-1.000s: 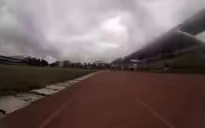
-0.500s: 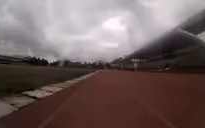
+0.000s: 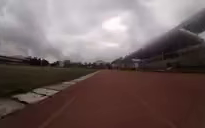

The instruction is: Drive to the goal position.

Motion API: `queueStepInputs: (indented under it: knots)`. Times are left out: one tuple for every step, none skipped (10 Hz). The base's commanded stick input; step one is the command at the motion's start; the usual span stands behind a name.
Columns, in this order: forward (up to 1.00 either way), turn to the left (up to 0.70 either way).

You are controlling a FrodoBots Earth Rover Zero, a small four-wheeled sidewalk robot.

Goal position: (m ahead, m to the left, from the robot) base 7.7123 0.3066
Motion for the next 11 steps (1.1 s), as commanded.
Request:
queueStepInputs:
  knots:
    - [0.70,0.00]
    - [0.70,0.00]
    - [0.70,0.00]
    - [0.70,0.00]
    - [0.70,0.00]
    - [0.70,0.00]
    - [0.70,0.00]
    - [0.70,0.00]
    - [0.70,0.00]
    - [0.70,0.00]
    - [0.70,0.00]
